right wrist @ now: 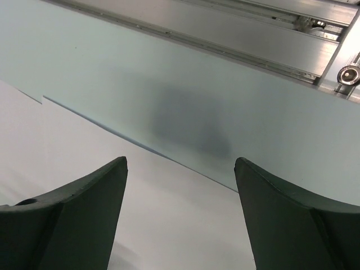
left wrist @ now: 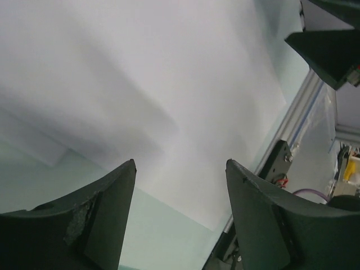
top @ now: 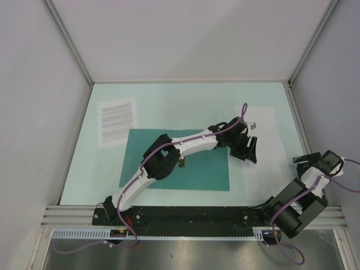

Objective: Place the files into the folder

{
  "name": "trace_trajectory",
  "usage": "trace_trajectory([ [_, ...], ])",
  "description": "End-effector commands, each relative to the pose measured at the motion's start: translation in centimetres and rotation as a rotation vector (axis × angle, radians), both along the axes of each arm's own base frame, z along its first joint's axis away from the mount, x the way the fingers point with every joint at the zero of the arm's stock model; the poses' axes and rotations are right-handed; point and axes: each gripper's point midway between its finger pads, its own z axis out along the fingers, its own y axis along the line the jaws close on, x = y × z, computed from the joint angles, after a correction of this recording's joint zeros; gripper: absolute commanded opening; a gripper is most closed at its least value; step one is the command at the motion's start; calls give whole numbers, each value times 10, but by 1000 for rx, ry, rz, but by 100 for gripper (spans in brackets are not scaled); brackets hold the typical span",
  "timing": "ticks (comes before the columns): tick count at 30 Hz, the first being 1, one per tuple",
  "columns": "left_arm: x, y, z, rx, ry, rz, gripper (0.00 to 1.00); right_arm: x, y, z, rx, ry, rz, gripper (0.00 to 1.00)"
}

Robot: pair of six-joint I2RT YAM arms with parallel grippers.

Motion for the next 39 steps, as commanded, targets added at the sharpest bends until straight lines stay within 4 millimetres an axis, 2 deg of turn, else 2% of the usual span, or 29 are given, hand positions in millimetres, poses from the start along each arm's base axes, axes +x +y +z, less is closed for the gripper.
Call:
trace_trajectory([
  [1,-35,-19,44,-78,-26,-105,71,-5,1,0,-14,5,-16,82],
  [3,-44,-24,33,-69,-4,-112,72,-2,4,-4,6,-2,-5,82],
  [4,-47,-24,19,-56,19,-116,72,1,9,-6,30,-16,17,81],
  [6,-48,-27,6,-57,39,-118,72,2,19,-16,71,16,41,79],
  [7,-47,-27,-8,-37,48,-115,71,1,21,-21,75,37,44,79],
  [12,-32,-19,-33,13,50,-75,71,12,48,-33,99,53,141,79],
  [19,1,9,-55,69,95,22,69,23,77,-41,147,58,244,79],
  [23,23,20,-54,65,106,56,68,33,99,-41,173,38,341,79],
  [29,43,28,-51,56,105,74,68,45,142,-36,192,40,540,79],
  [31,49,28,-46,53,85,72,68,50,135,-31,130,69,547,79],
  [32,48,29,-44,66,75,61,69,46,135,-30,111,101,557,80],
  [35,47,23,-18,31,39,32,69,43,117,-24,35,142,479,80],
  [37,43,17,6,-4,12,16,69,44,104,-14,-31,135,434,80],
  [39,39,14,20,-31,3,4,69,42,91,-3,-92,132,383,81],
])
